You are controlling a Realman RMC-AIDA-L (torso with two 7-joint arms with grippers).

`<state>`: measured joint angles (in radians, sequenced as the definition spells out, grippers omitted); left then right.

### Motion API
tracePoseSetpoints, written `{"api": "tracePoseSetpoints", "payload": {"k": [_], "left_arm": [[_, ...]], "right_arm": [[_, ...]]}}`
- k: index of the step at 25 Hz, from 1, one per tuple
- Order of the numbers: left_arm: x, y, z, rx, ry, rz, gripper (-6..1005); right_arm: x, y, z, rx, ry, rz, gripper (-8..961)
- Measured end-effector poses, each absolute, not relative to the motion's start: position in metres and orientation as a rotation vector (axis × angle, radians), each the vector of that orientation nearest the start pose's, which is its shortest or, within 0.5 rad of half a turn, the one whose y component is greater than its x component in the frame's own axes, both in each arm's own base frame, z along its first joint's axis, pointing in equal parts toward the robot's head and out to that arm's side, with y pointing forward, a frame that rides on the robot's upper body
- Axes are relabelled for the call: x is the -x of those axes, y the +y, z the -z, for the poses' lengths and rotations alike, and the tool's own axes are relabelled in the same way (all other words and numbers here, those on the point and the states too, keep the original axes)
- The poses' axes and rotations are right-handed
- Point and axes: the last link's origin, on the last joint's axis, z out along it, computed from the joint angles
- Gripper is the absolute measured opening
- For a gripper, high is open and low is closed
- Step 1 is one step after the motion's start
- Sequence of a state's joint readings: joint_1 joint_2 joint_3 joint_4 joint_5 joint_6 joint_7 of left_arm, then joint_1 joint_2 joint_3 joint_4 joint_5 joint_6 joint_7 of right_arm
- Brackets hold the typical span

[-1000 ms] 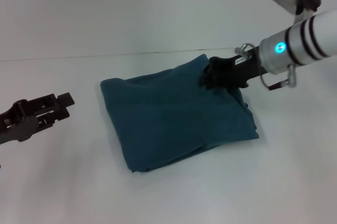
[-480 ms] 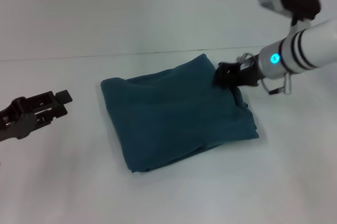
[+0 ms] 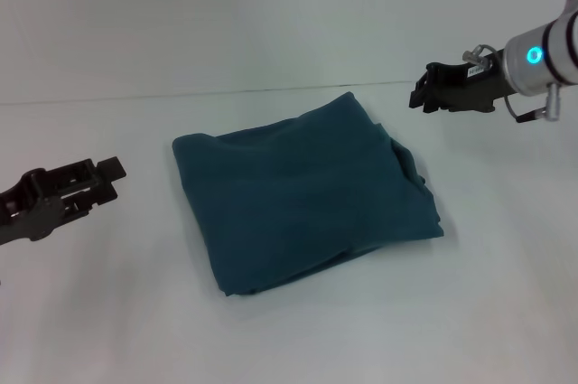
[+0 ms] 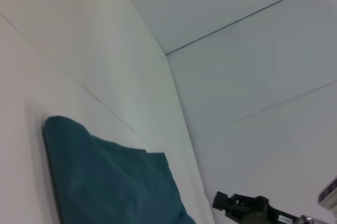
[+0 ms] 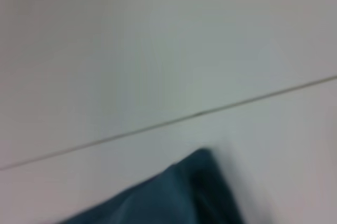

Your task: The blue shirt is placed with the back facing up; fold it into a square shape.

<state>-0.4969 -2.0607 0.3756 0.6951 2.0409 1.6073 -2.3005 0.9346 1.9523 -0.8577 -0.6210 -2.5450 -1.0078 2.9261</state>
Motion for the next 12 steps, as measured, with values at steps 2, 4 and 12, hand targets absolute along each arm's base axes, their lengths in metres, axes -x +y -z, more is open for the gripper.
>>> {"api": "tracePoseSetpoints", "payload": {"k": [2, 4, 12], "left_arm": [[0.293, 0.328, -0.053, 2.066, -1.871, 1.094, 536], [0.291, 0.326, -0.055, 2.084, -1.879, 1.094, 541], [0.287, 0.321, -0.049, 2.118, -2.019, 0.988, 680]], "right_arm": [[-0.209, 0.469, -0.047, 1.942, 1.707, -0.253, 208], [-0.203, 0.461, -0.053, 2.047, 1.699, -0.29, 211], [-0.199, 0.44, -0.085, 2.253, 1.7, -0.42, 463]]}}
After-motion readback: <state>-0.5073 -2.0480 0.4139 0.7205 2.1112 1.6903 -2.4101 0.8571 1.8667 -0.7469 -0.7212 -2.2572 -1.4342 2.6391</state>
